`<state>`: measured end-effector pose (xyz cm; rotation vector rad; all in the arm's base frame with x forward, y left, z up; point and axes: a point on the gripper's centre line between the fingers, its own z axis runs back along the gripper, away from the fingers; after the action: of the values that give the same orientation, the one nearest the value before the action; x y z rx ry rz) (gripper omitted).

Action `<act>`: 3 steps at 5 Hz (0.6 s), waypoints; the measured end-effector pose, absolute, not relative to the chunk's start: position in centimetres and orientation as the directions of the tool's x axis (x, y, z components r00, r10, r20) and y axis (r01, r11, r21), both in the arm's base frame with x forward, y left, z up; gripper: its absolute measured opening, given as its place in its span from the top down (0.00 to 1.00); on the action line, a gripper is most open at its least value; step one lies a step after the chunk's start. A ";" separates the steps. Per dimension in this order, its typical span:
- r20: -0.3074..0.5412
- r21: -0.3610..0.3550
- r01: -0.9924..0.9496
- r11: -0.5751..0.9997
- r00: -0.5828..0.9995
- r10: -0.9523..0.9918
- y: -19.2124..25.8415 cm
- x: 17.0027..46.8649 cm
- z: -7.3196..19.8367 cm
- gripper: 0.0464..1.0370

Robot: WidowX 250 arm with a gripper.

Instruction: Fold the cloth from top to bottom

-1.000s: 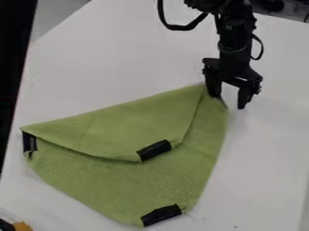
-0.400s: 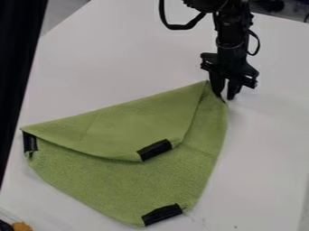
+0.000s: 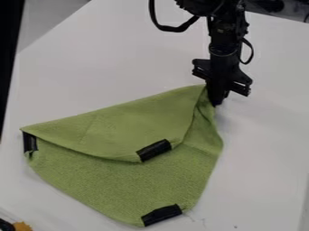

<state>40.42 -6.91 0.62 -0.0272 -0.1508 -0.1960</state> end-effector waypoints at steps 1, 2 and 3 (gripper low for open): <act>0.153 -0.011 0.184 0.983 0.972 -0.180 -6.8 39.7 0.6 0.99; 0.184 0.044 0.215 0.976 0.958 -0.220 -7.1 39.7 2.5 0.99; 0.299 0.136 0.230 0.964 0.918 -0.261 -6.6 41.0 7.8 0.99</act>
<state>41.02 -6.59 7.75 0.0994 -0.3212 -0.2528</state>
